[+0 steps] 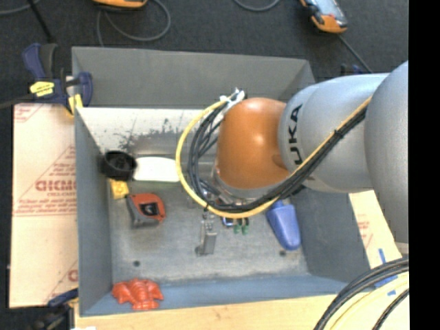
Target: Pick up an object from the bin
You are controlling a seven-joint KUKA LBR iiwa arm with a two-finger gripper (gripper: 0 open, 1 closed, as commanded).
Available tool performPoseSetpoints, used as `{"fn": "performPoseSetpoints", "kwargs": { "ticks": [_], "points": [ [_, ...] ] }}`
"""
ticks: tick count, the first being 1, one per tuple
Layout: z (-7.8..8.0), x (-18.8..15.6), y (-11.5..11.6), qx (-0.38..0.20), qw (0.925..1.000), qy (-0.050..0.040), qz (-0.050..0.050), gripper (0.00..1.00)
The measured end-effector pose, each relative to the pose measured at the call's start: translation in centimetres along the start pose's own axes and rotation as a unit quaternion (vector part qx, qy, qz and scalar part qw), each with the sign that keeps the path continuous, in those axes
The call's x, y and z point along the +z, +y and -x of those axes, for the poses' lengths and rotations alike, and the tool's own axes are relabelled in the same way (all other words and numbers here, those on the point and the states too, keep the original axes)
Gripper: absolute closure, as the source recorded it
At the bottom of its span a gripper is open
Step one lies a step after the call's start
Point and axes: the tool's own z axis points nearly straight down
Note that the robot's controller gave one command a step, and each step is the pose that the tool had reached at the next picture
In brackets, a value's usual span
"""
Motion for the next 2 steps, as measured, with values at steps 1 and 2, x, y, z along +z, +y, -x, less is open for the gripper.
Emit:
{"fn": "performPoseSetpoints", "kwargs": {
  "ticks": [1, 2],
  "points": [
    [0.18, -0.47, -0.05, 0.003, 1.0000, -0.0041, 0.001, 1.00],
    [0.18, -0.47, -0.06, 0.003, 1.0000, -0.0041, 0.001, 0.00]
  ]
}}
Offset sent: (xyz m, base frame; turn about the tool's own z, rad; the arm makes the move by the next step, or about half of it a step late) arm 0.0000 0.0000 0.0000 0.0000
